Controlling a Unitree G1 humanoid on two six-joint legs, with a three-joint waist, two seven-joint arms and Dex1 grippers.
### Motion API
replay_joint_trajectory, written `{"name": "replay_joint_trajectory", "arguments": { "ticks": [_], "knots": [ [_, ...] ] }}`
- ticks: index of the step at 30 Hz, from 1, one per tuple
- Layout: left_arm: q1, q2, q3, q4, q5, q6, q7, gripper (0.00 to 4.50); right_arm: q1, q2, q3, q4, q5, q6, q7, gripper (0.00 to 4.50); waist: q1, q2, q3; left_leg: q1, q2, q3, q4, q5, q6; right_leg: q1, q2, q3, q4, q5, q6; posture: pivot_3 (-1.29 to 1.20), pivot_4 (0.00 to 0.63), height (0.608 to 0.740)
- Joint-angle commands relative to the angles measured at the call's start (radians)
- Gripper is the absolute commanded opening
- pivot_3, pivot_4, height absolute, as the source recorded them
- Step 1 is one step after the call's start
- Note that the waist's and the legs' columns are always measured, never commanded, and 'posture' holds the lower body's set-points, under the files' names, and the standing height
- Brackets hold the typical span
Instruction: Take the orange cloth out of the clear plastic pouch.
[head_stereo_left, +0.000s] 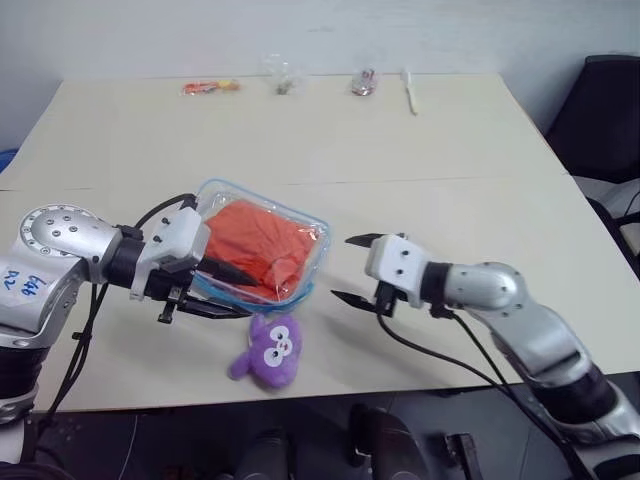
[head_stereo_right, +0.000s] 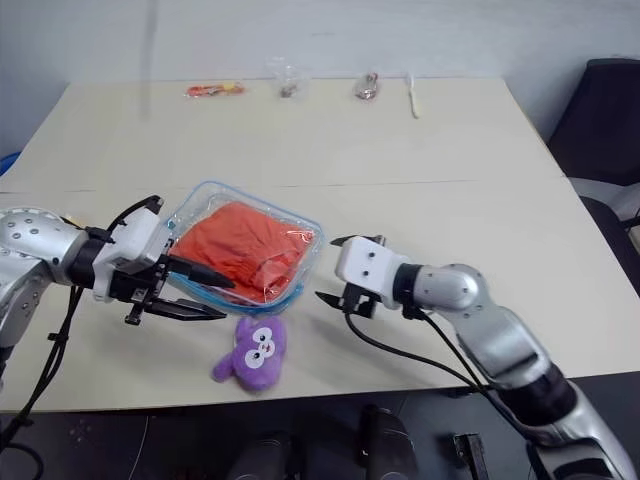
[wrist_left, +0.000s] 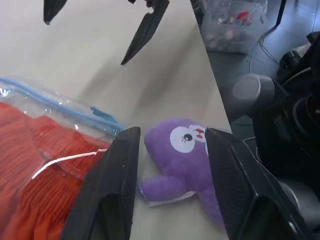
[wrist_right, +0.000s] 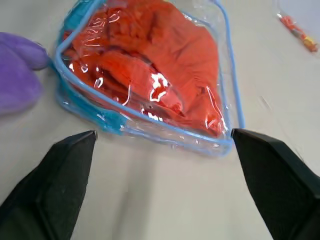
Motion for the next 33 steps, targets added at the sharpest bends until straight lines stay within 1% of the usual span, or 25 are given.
{"name": "replay_joint_trajectory", "arguments": {
  "ticks": [1,6,9,11,23,26,31,33],
  "knots": [
    [0.044,0.063,0.1,-0.002,-0.005,-0.001,-0.003,2.2,-0.046,0.051,0.052,0.072,-0.086,-0.137,0.017,4.48,-0.001,0.0,0.0,0.0,0.0,0.0,0.0,0.0,0.0,0.0,0.0,0.0,0.0,0.0,0.0,0.0,0.15,0.74],
    [0.084,0.112,0.173,0.021,0.002,-0.009,0.007,2.2,-0.058,0.112,0.077,0.126,-0.118,-0.219,0.059,4.48,0.006,0.0,0.0,-0.001,0.0,-0.001,0.001,0.0,0.0,0.0,-0.001,-0.001,0.0,0.0,0.0,0.0,0.15,0.74],
    [0.09,0.117,0.184,0.022,0.004,-0.011,0.016,2.2,-0.057,0.147,0.094,0.145,-0.14,-0.244,0.075,3.84,0.004,0.0,0.0,0.0,-0.001,-0.001,0.001,0.0,0.0,0.0,-0.001,0.0,0.0,0.0,0.0,0.0,0.15,0.74],
    [0.092,0.117,0.186,0.017,-0.001,-0.009,0.021,2.2,-0.057,0.165,0.103,0.16,-0.157,-0.264,0.079,3.23,0.002,0.0,0.0,0.0,0.0,-0.001,0.0,0.0,0.0,0.0,-0.001,0.0,0.0,0.0,0.0,0.0,0.15,0.74],
    [0.098,0.118,0.184,-0.021,-0.028,0.02,0.034,2.2,-0.076,0.25,0.125,0.302,-0.255,-0.382,0.082,3.23,-0.001,0.001,0.0,0.0,0.0,-0.001,0.0,0.0,0.0,0.0,0.0,0.0,0.0,0.0,0.0,0.0,0.15,0.74],
    [0.097,0.117,0.181,-0.022,-0.029,0.021,0.034,2.2,-0.076,0.267,0.116,0.324,-0.264,-0.402,0.075,2.61,-0.001,0.001,0.0,0.0,0.0,-0.001,0.0,0.0,0.0,0.0,0.0,0.0,0.0,0.0,0.0,0.0,0.15,0.74],
    [0.091,0.112,0.171,-0.018,-0.029,0.016,0.035,2.2,-0.069,0.266,0.099,0.328,-0.278,-0.428,0.072,0.86,-0.005,0.001,0.0,0.0,0.0,-0.001,0.0,0.0,0.0,0.0,0.0,0.0,0.0,0.0,0.0,0.0,0.15,0.74],
    [0.087,0.108,0.164,-0.015,-0.027,0.012,0.033,2.2,-0.068,0.262,0.09,0.325,-0.273,-0.428,0.076,0.24,-0.007,0.001,0.0,0.0,0.0,-0.001,0.0,0.0,0.0,0.0,0.0,0.0,0.0,0.0,0.0,0.0,0.15,0.74]
  ]
}}
